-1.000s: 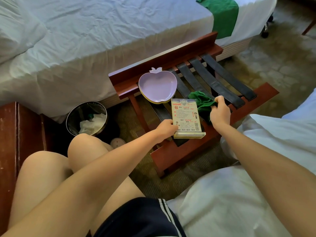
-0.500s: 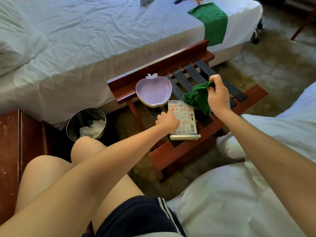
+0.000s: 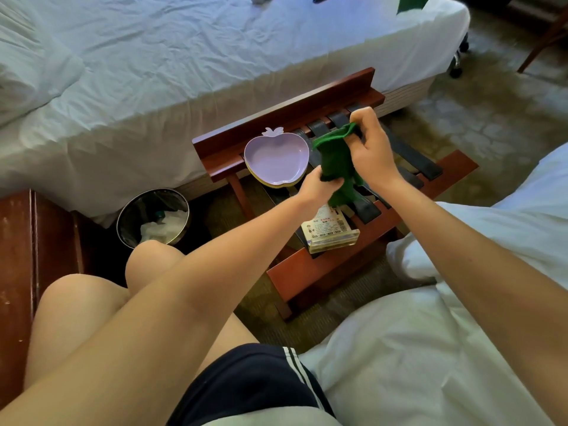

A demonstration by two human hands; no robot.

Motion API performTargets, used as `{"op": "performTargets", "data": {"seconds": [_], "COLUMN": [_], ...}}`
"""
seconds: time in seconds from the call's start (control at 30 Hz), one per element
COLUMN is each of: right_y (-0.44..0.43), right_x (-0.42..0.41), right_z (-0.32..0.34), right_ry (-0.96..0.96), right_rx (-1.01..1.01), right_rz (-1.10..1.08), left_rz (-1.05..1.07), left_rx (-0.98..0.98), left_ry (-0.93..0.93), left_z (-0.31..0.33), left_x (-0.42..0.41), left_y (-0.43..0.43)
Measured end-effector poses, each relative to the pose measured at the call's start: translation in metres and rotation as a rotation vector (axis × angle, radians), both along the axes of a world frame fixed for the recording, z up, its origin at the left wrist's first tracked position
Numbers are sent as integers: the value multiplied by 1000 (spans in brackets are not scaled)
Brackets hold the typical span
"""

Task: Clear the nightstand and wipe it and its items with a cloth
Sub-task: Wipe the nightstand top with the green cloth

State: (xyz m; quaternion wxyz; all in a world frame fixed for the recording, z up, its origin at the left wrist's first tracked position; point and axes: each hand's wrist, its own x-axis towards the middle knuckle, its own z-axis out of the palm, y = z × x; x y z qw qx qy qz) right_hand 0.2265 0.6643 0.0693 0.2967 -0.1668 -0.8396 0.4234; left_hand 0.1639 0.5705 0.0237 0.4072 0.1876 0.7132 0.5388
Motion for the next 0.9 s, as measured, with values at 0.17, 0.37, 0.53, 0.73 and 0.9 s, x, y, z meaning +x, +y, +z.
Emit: {"op": "performTargets", "data": {"seconds": [0.17,0.37,0.53,0.73,0.9], "right_y": [-9,-32,-71,-124,-191], "right_x": [-6,-30,-63,-103,-131], "right_z": [-1,-10,-14,-10,4], "right_ry": [81,103,21,-113,-282], "right_rx": [-315,-667,-769,-924,-1062], "right_rz": [-157,-252,-203,-74,254], "left_rz": [9,20,157,275,478], "left_rx": [2,171,246,217,226], "left_ry": [135,-17,-158,-213,-300], "left_z": [2,25,39,48,57], "left_x": [-29,-59,-74,-98,-121], "left_y": [-28,-68,-104,-174,-246]}}
